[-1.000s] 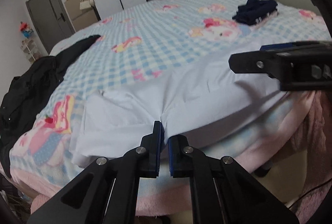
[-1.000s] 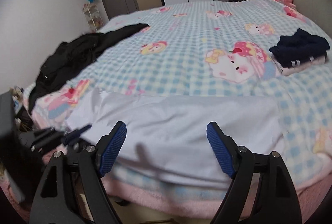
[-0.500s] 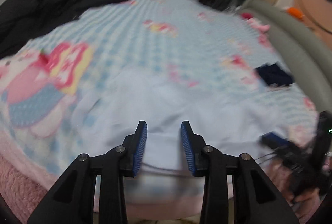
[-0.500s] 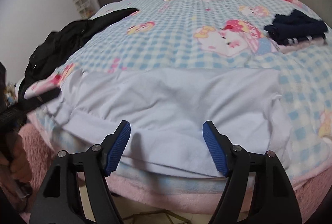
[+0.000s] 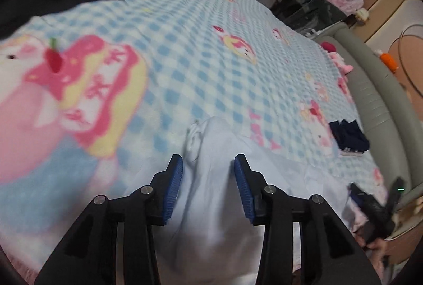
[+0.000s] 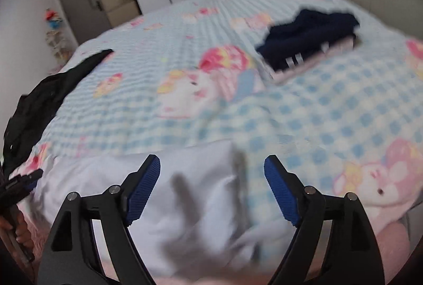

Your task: Fold clothes

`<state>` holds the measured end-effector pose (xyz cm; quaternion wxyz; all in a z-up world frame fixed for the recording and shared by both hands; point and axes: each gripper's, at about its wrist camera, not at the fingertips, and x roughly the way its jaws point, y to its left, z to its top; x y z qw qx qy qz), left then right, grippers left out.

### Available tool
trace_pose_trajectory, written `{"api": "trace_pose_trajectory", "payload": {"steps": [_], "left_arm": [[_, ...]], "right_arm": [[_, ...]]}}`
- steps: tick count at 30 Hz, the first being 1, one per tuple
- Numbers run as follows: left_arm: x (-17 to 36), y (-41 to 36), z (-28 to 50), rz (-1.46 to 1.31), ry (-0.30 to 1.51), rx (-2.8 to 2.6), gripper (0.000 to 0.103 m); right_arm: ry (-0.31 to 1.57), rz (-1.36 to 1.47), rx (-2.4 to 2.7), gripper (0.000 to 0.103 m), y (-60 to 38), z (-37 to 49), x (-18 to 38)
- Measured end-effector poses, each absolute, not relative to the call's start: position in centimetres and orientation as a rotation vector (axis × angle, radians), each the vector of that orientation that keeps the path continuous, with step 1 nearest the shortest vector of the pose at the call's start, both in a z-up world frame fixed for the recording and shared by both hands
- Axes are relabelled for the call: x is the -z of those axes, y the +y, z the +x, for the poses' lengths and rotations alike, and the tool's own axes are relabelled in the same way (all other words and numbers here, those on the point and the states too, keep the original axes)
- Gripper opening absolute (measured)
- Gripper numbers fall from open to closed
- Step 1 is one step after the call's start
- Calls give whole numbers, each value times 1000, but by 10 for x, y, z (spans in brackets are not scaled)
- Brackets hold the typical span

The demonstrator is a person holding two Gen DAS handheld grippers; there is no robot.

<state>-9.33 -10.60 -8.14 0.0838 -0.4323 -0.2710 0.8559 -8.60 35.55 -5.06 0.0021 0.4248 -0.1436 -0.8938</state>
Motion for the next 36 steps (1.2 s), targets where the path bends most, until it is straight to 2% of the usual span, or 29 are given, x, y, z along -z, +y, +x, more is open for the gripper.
{"api": "trace_pose_trajectory", "payload": {"steps": [2,4,5,6,8,12,16,19,22,23,24,26,28,32,34,35,36], "left_arm": [[83,-105,-105,-1279,-820,-2524,41],[87,-106,-114,-1282,-855,-2503,31],[89,-107,-118,-1292,-871,-2501,19],[91,-108,-120,-1294,-885,-2499,15],[95,-111,-117,-1285,-927,-2514,13],[100,-115,-101,-1276,-975,-2589,12],[101,-124,-89,-1240,-1052,-2661,12],[97,-135,-92,-1209,-1084,-2563,18],[86,-139,-108,-1173,-1006,-2514,30],[85,-140,-114,-1167,-999,-2494,36],[85,-141,-121,-1162,-1004,-2474,40],[92,-148,-132,-1162,-1090,-2430,41],[101,-150,-140,-1204,-1133,-2423,40],[105,-126,-145,-1237,-979,-2396,37],[104,-117,-145,-1242,-912,-2408,31],[103,-114,-144,-1235,-892,-2433,22],[101,-113,-142,-1212,-898,-2473,19]], "right_arm": [[-594,1427,2685,83,371,-105,72],[-677,1423,2620,84,377,-114,82],[-681,1400,2610,80,377,-116,83],[-674,1380,2602,64,376,-118,84],[-643,1352,2590,43,371,-118,84],[-479,1304,2685,33,354,-106,82],[-489,1316,2733,32,357,-101,87],[-545,1312,2723,33,366,-97,88],[-613,1217,2743,37,375,-93,74],[-610,1185,2760,40,378,-94,66],[-577,1166,2777,48,380,-98,59],[-535,1182,2765,54,383,-109,54],[-561,1248,2682,54,388,-123,61],[-603,1369,2556,54,383,-134,84],[-562,1383,2557,54,376,-135,87],[-535,1385,2563,54,372,-134,88],[-507,1387,2570,52,367,-134,88]]}}
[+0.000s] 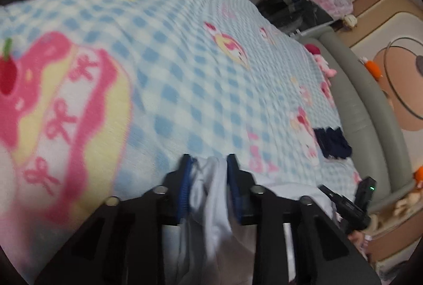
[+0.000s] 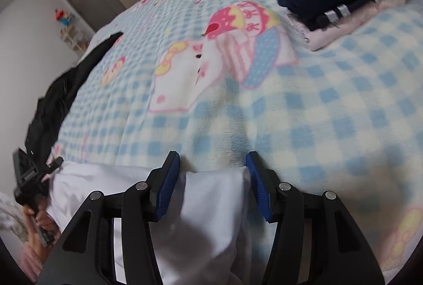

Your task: Fold clothes

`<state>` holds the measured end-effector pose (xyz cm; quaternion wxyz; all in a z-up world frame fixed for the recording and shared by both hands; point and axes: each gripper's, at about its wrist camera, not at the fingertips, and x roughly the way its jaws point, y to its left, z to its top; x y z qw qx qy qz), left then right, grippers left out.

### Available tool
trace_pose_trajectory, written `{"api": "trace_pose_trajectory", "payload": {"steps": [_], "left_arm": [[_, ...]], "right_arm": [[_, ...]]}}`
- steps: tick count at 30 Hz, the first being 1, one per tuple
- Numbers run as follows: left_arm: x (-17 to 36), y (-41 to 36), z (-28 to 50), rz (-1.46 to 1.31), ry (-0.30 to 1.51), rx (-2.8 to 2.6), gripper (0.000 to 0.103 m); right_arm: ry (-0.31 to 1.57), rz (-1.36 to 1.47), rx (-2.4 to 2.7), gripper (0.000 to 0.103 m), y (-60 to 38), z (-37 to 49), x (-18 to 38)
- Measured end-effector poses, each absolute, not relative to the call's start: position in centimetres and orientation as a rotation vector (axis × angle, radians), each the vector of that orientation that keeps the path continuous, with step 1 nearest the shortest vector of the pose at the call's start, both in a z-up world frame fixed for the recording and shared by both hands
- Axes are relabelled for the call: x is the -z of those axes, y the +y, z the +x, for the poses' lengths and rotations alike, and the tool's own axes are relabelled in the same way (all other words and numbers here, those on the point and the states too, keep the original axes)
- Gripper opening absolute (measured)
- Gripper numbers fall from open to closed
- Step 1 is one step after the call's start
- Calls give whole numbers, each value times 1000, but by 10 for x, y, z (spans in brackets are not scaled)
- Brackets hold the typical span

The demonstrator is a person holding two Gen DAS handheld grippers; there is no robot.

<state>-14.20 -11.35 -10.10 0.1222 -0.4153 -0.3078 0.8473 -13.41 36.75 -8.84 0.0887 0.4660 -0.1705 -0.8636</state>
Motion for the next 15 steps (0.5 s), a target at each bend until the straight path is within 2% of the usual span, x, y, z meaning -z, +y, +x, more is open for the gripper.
{"api": "trace_pose_trajectory", "payload": {"steps": [1,2,6,9,10,13,14,15], "left_arm": [[99,-113,-140,-1193,-904,-2511,17],[98,-114,-138,-1188,-903,-2546,14],[98,-128,-127,-1240,-919,-2726,0],[105,-157,-113,-1205,-1119,-2643,0],[96,-155,-107,-1161,-1096,-2650,0],[66,-135,-91,-1043,-943,-2687,3],[55,-124,-86,-992,-904,-2677,8],[47,-112,-81,-944,-871,-2654,23]], "right_arm": [[-481,1383,2589,48,364,-133,88],[-459,1375,2627,39,363,-130,87],[-481,1352,2792,36,367,-123,97],[-568,1336,2820,35,374,-117,101],[-607,1326,2812,35,377,-114,99],[-679,1279,2802,40,383,-105,82],[-666,1252,2836,41,382,-100,73],[-653,1225,2869,45,381,-95,64]]}}
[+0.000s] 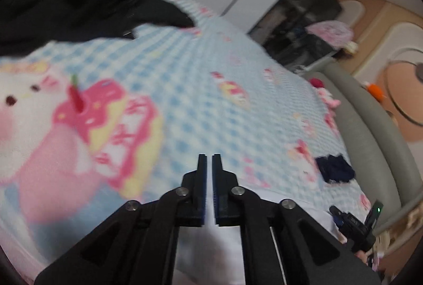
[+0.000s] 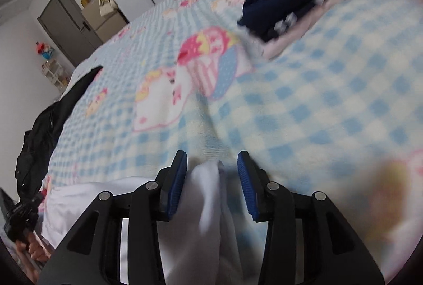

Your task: Fold clothes

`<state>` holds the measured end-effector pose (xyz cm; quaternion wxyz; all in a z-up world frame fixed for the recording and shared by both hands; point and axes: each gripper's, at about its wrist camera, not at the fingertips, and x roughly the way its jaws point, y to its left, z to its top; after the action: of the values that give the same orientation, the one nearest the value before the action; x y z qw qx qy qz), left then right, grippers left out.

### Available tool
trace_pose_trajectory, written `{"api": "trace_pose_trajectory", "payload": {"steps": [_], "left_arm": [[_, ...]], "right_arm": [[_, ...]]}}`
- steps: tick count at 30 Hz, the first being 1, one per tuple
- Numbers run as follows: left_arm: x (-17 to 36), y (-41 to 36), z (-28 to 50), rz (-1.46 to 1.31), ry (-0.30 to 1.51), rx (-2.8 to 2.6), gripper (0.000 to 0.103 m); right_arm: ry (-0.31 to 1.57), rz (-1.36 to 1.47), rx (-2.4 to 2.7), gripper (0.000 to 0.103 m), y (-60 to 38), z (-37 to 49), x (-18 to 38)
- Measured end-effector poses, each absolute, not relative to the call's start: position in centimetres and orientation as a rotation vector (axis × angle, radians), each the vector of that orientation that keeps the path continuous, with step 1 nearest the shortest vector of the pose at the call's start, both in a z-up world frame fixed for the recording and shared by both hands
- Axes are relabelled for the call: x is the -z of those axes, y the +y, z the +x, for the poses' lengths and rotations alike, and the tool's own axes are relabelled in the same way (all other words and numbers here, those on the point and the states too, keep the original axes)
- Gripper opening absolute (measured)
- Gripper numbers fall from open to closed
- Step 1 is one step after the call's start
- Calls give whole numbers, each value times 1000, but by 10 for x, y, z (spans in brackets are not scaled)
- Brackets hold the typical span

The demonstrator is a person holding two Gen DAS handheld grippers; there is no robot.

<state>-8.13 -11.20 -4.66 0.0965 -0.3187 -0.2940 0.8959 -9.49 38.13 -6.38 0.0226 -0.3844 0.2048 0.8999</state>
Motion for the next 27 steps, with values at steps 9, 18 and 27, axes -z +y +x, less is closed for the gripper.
{"api": "trace_pose_trajectory", "payload": {"steps": [9,18,27], "left_arm": [[56,20,-72,-1156,-206,-2649,51],[66,-5,-59,-1171,-280,-2588,52],[61,33,-74,-1186,-372,-2593,58]], "right_arm": [[231,-1139,-2933,80,296,-56,37],[-55,-1257,-2851,81,301,-31,67],[-211,-1119,-2906,81,257,-38,48]]}}
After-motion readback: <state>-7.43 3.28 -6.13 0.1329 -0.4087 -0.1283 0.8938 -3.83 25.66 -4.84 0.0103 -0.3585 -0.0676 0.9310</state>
